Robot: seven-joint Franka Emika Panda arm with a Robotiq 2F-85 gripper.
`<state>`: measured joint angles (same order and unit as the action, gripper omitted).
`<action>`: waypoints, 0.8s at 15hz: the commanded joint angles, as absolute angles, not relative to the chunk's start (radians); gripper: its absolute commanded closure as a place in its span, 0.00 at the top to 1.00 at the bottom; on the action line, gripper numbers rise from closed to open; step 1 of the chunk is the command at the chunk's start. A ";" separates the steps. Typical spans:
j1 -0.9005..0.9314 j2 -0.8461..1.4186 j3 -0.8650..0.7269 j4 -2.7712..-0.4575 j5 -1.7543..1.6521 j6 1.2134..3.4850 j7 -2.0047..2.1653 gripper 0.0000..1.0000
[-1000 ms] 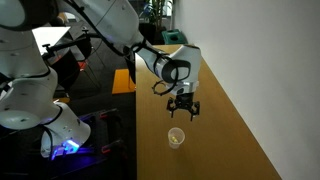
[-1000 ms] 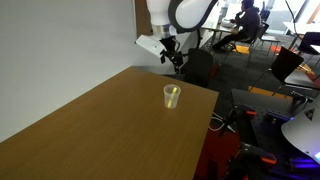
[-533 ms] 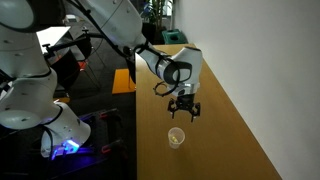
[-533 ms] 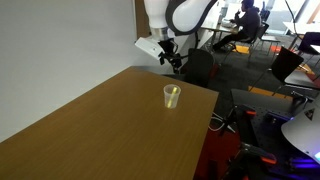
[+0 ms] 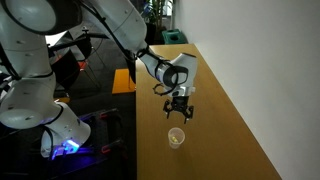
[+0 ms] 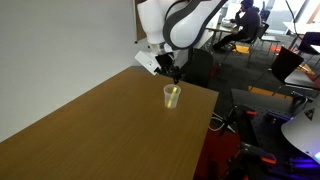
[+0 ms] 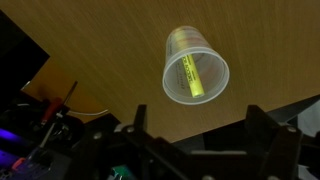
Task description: Pick the marker from the cup and put it on the table
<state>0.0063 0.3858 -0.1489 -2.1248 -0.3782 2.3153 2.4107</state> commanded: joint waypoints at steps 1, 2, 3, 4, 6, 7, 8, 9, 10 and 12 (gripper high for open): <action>0.035 0.424 -0.179 -2.110 -0.373 2.320 2.471 1.00; 0.036 0.433 -0.184 -2.110 -0.373 2.326 2.480 1.00; 0.036 0.439 -0.189 -2.112 -0.379 2.335 2.483 1.00; 0.036 0.446 -0.196 -2.114 -0.386 2.349 2.484 1.00; 0.036 0.459 -0.209 -2.115 -0.394 2.375 2.475 1.00; 0.038 0.464 -0.216 -2.116 -0.397 2.384 2.475 1.00; 0.036 0.468 -0.220 -2.115 -0.393 2.390 2.469 1.00; 0.036 0.471 -0.223 -2.116 -0.391 2.395 2.465 0.96; 0.037 0.474 -0.226 -2.115 -0.392 2.398 2.462 0.84; 0.040 0.478 -0.231 -2.116 -0.392 2.403 2.463 0.68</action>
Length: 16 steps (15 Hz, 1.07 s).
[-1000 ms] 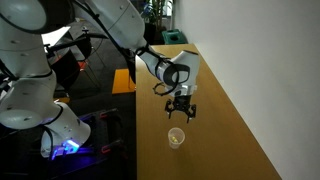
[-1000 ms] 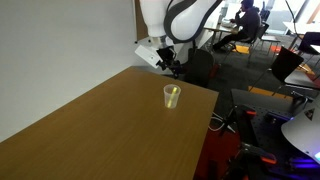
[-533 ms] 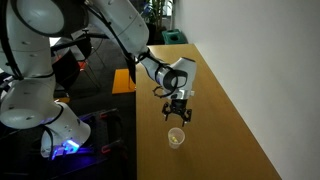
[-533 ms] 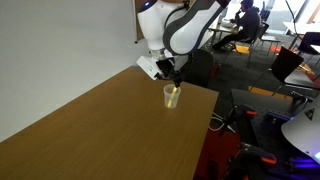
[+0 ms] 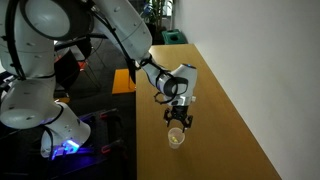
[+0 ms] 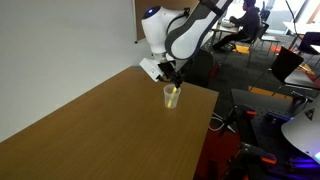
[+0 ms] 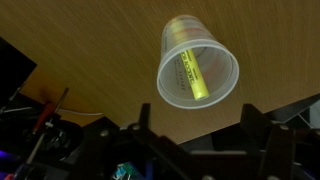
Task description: Pick the marker from the cup and put it on the table
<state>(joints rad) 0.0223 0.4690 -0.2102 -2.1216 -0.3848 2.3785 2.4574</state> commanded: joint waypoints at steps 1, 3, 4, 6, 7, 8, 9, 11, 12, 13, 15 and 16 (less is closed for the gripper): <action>0.042 0.479 -0.232 -2.117 -0.393 2.403 2.465 0.59; 0.041 0.483 -0.232 -2.115 -0.397 2.403 2.453 0.58; 0.037 0.486 -0.230 -2.113 -0.398 2.406 2.439 0.55; 0.029 0.488 -0.224 -2.117 -0.401 2.419 2.387 0.62; 0.031 0.488 -0.226 -2.119 -0.408 2.421 2.366 0.63; 0.032 0.488 -0.226 -2.122 -0.413 2.423 2.340 0.68; 0.034 0.490 -0.229 -2.121 -0.420 2.419 2.321 0.69; 0.034 0.492 -0.230 -2.122 -0.435 2.419 2.279 0.66; 0.032 0.493 -0.230 -2.122 -0.439 2.421 2.259 0.63; 0.031 0.494 -0.230 -2.122 -0.439 2.423 2.238 0.62; 0.033 0.498 -0.230 -2.120 -0.438 2.419 2.204 0.60; 0.034 0.501 -0.231 -2.119 -0.436 2.419 2.190 0.58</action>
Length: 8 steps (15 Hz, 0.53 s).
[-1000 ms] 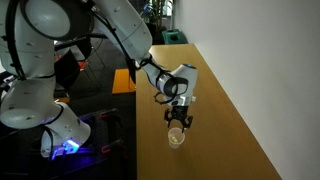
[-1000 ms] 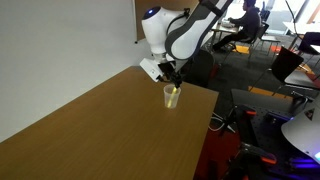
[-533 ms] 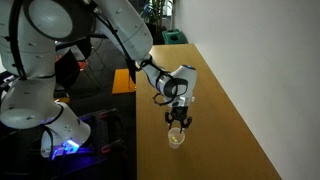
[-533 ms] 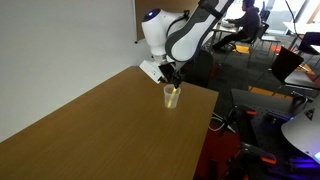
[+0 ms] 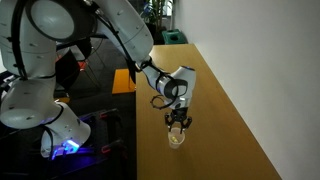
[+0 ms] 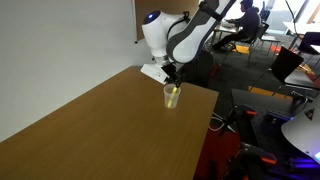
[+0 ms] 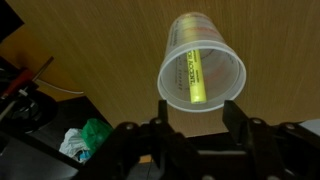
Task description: Pick the marker from the cup and put it on the table
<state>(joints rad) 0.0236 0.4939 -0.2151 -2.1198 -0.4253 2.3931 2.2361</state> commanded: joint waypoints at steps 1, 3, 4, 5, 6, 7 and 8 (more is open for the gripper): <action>0.036 0.505 -0.233 -2.117 -0.436 2.416 2.183 0.59; 0.037 0.511 -0.235 -2.113 -0.433 2.415 2.171 0.60; 0.038 0.514 -0.236 -2.112 -0.432 2.414 2.170 0.60; 0.038 0.519 -0.236 -2.110 -0.431 2.414 2.165 0.60; 0.036 0.526 -0.236 -2.105 -0.427 2.413 2.159 0.60; 0.036 0.534 -0.237 -2.101 -0.427 2.414 2.160 0.59; 0.037 0.540 -0.239 -2.097 -0.428 2.414 2.160 0.59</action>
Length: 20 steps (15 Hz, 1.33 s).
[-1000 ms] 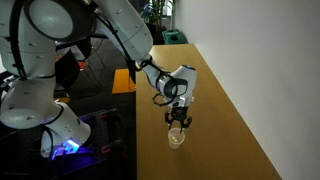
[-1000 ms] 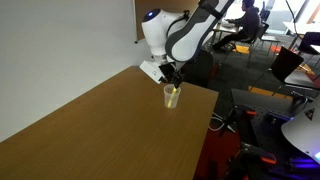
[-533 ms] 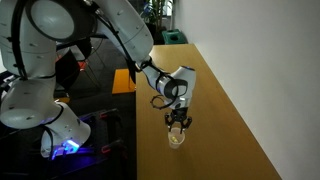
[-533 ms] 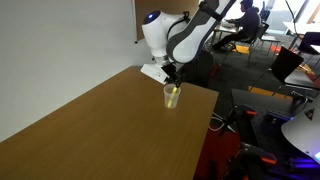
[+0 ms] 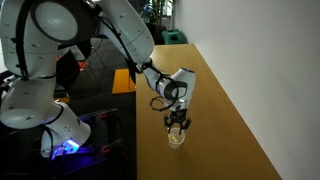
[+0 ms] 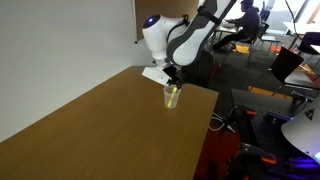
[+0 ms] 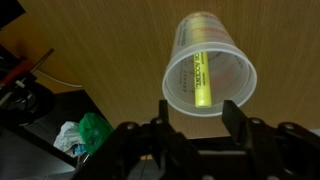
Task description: Pick the marker from the cup and put it on the table
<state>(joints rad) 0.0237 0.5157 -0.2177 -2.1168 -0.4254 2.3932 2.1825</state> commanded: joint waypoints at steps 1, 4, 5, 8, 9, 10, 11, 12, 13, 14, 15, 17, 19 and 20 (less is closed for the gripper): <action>0.037 0.548 -0.241 -2.092 -0.428 2.415 2.160 0.60; 0.038 0.572 -0.248 -2.074 -0.432 2.421 2.160 0.60; 0.037 0.580 -0.249 -2.066 -0.430 2.421 2.156 0.60; 0.040 0.602 -0.256 -2.041 -0.430 2.421 2.156 0.61; 0.040 0.610 -0.257 -2.031 -0.429 2.421 2.155 0.59; 0.041 0.619 -0.258 -2.022 -0.427 2.420 2.155 0.57; 0.042 0.624 -0.258 -2.015 -0.427 2.420 2.152 0.58; 0.044 0.630 -0.258 -2.010 -0.426 2.422 2.154 0.55; 0.047 0.633 -0.259 -2.008 -0.427 2.423 2.159 0.54; 0.051 0.636 -0.260 -2.007 -0.430 2.427 2.162 0.51; 0.054 0.638 -0.262 -2.009 -0.429 2.429 2.167 0.48; 0.060 0.639 -0.264 -2.016 -0.428 2.440 2.171 0.49; 0.066 0.643 -0.265 -2.020 -0.427 2.450 2.172 0.50; 0.068 0.646 -0.267 -2.020 -0.425 2.456 2.173 0.51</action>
